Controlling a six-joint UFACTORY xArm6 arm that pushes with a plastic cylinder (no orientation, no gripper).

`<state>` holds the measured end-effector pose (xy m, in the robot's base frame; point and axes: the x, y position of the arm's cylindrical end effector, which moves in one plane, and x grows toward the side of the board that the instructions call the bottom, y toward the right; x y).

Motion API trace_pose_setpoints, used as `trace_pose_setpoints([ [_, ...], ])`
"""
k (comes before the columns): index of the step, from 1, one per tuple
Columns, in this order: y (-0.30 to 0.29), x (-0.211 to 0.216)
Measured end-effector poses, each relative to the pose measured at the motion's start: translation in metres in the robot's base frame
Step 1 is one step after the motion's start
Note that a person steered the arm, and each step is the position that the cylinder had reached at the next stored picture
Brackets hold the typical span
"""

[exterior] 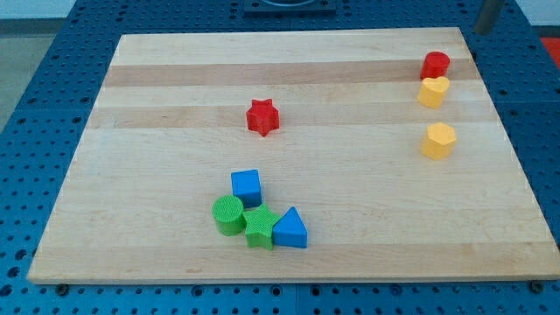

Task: Move the red circle slightly to the left

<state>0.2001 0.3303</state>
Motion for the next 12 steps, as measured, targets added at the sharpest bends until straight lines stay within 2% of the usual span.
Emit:
trace_pose_setpoints([
  [1, -0.04, 0.001],
  [2, -0.043, 0.001],
  [4, -0.096, 0.009],
  [6, -0.059, 0.075],
  [8, -0.065, 0.109],
  [9, -0.072, 0.105],
  [12, -0.209, 0.101],
])
